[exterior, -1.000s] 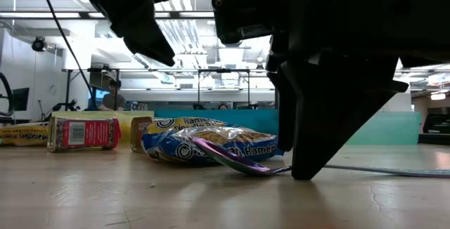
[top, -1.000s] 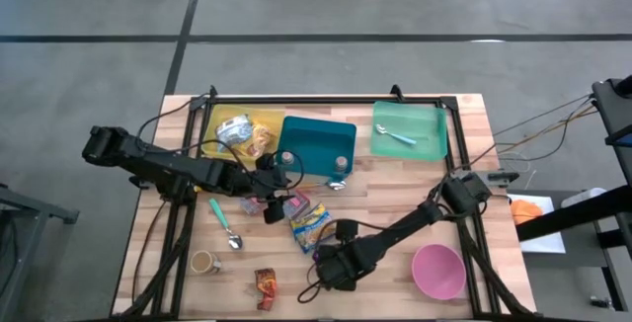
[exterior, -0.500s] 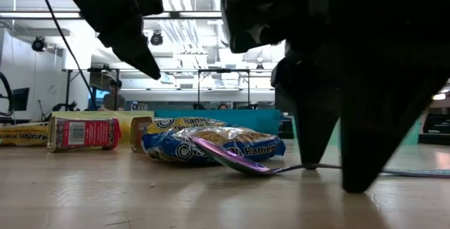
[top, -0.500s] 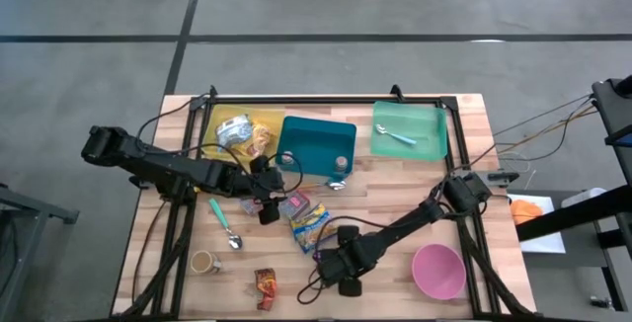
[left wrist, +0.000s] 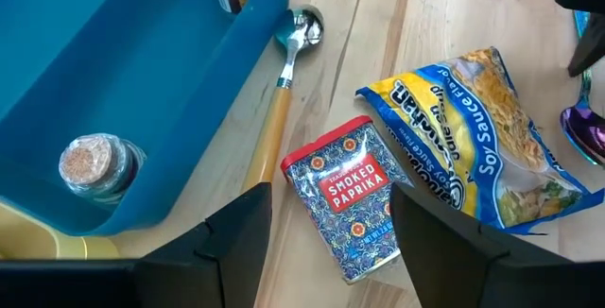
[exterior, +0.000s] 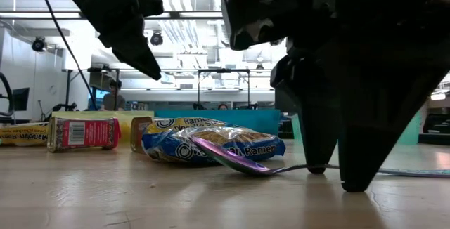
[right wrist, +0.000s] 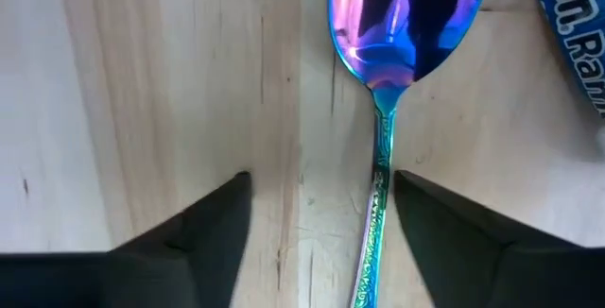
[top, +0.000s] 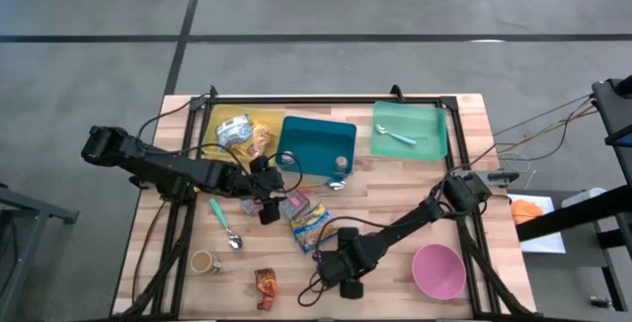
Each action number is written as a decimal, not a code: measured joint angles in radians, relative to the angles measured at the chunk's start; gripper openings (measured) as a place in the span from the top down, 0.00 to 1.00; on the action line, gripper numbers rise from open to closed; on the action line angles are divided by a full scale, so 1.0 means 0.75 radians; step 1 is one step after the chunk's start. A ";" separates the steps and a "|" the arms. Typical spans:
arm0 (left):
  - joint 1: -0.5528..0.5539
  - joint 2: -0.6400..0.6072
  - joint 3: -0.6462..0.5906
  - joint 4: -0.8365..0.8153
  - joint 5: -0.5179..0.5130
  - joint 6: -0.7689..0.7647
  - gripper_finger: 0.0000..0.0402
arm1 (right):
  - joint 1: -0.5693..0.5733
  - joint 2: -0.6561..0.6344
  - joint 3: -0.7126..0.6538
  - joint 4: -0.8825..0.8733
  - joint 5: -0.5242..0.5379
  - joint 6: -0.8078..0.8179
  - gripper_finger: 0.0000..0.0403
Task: Pick & Place Food Item
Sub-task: Put the violet spoon into the green bin
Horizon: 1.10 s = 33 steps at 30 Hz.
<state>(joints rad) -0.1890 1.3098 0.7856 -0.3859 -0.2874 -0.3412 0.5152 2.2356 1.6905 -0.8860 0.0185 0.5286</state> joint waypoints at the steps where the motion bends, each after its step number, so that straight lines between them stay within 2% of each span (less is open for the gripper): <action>1: 0.000 0.000 0.000 0.000 0.000 0.000 0.44 | 0.000 0.000 0.000 0.003 0.008 -0.005 0.46; 13: 0.000 0.000 -0.001 0.003 0.000 -0.001 0.44 | -0.005 0.001 -0.001 -0.004 0.092 0.048 0.95; 23: 0.000 0.000 -0.002 0.003 0.000 -0.010 0.44 | -0.003 -0.020 -0.004 -0.047 0.157 0.141 0.97; 28: 0.000 0.001 -0.002 0.003 0.000 -0.011 0.44 | 0.003 -0.087 -0.005 -0.064 0.172 0.184 0.97; 33: 0.000 0.001 -0.003 0.092 -0.015 -0.008 0.44 | 0.024 -0.173 -0.006 -0.179 0.295 0.254 0.98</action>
<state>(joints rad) -0.1890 1.3106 0.7837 -0.3167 -0.2985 -0.3473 0.5328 2.1056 1.6863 -1.0201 0.2399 0.7191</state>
